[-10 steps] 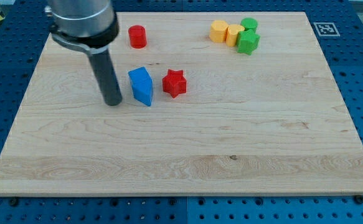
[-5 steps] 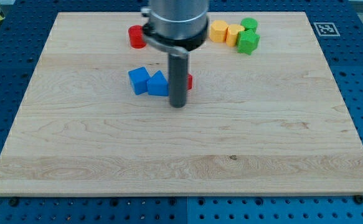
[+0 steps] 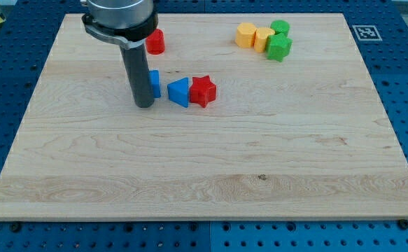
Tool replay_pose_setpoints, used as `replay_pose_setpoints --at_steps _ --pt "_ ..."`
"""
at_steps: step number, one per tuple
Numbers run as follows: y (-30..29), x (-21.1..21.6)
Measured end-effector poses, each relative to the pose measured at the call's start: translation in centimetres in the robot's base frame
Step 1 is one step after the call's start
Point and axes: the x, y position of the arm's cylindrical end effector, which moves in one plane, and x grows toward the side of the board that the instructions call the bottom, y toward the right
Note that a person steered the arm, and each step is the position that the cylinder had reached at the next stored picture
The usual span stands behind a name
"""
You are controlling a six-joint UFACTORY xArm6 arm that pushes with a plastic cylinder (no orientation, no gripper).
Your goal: Place the blue cube in between the blue triangle and the red circle
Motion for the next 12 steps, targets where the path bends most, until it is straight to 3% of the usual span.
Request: replay_pose_setpoints --at_steps 3,8,12 --pt "0.0 -4.7" --pt "-4.0 -8.3" --pt "-1.9 -5.4"
